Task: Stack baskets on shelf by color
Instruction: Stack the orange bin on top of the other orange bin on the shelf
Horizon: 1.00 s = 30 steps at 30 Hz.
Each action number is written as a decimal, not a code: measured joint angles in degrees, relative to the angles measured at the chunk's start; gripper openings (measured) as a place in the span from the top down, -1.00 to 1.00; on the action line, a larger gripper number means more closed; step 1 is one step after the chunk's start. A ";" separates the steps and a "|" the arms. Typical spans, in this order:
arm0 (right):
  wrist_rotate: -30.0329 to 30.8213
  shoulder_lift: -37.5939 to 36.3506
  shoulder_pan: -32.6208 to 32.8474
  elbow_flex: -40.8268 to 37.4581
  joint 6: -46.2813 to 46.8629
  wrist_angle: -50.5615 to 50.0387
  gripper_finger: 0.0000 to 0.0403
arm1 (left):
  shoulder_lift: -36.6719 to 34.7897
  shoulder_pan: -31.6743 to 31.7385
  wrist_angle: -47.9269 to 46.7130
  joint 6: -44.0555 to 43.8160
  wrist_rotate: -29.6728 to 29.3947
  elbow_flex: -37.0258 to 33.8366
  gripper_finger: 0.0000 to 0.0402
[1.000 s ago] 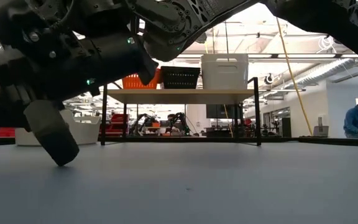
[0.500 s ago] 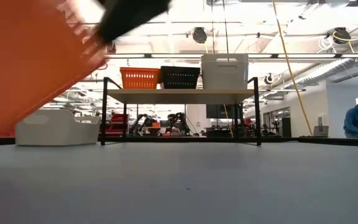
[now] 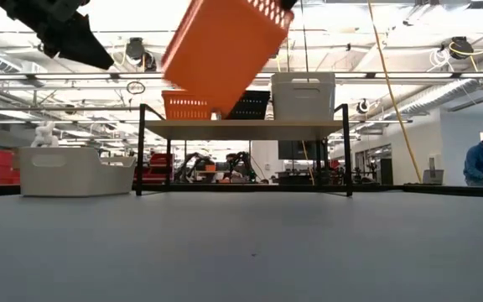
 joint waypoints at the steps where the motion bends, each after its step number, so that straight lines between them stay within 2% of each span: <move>1: 1.88 -1.38 -0.37 0.00 0.44 -0.64 0.99 | -0.01 0.00 0.15 0.11 0.00 0.00 0.30; 4: 7.38 -5.40 -1.46 0.04 0.53 -0.21 1.00 | -0.01 0.00 1.47 1.38 -0.02 0.00 0.30; 8: 13.39 -10.00 -2.93 0.09 -3.92 4.18 1.00 | -0.01 0.00 3.70 3.28 -0.04 0.00 0.30; 10: 15.39 -11.57 -4.44 0.09 -7.59 8.68 1.00 | -0.01 0.00 3.71 3.47 -0.02 0.00 0.30; 13: 15.29 -11.76 -8.55 0.20 -13.33 16.86 1.00 | -0.01 0.02 3.71 3.43 -0.11 0.00 0.30; 19: 14.38 -3.86 -17.73 0.13 -25.16 33.80 1.00 | 0.01 0.00 3.71 2.75 -0.13 0.00 0.30; 24: 20.32 3.49 -24.18 0.09 -34.47 47.83 1.00 | 0.01 0.00 3.37 4.12 -0.15 0.00 0.30; 27: 23.68 6.95 -26.11 0.11 -38.21 49.61 1.00 | 0.01 0.00 2.41 4.91 -0.17 0.00 0.30; 30: 24.38 9.14 -26.66 0.09 -39.65 48.71 1.00 | 0.01 0.00 1.52 5.69 -0.18 0.00 0.30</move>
